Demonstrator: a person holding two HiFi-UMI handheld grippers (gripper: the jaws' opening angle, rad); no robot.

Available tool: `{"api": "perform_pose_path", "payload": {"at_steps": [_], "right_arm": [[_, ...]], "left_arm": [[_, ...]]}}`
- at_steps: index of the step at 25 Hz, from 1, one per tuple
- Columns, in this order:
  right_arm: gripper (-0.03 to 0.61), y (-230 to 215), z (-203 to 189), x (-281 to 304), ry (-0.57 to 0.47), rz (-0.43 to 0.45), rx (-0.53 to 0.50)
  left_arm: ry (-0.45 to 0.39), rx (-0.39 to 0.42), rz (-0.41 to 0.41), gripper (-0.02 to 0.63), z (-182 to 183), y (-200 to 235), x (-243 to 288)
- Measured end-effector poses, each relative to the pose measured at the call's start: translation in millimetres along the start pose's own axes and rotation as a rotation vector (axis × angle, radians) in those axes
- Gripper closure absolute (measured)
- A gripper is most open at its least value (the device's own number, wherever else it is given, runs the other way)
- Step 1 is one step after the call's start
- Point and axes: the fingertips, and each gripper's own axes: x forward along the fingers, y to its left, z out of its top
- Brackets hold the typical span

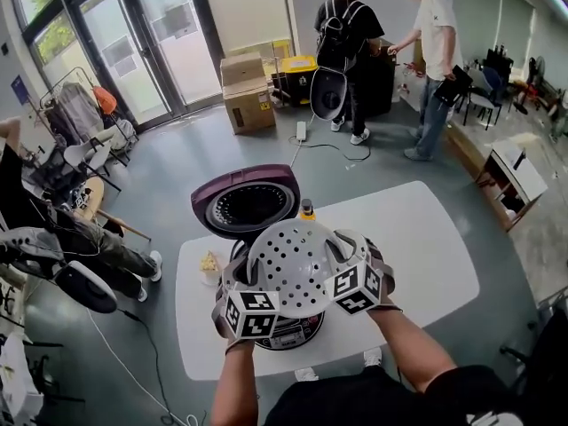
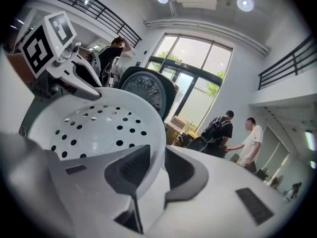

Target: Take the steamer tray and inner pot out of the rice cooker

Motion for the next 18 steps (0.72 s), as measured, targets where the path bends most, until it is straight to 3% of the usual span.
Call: {"api": "perform_pose_path", "payload": {"at_steps": [9, 18], "right_arm": [[0.485, -96, -60, -24, 0.013, -0.013, -0.006], [0.485, -163, -137, -45, 0.056, -0.013, -0.006]], "left_arm": [[-0.018, 0.004, -0.022, 0.535, 74, -86, 26], [-0.01, -0.013, -0.072, 0.535, 111, -178, 60]]}}
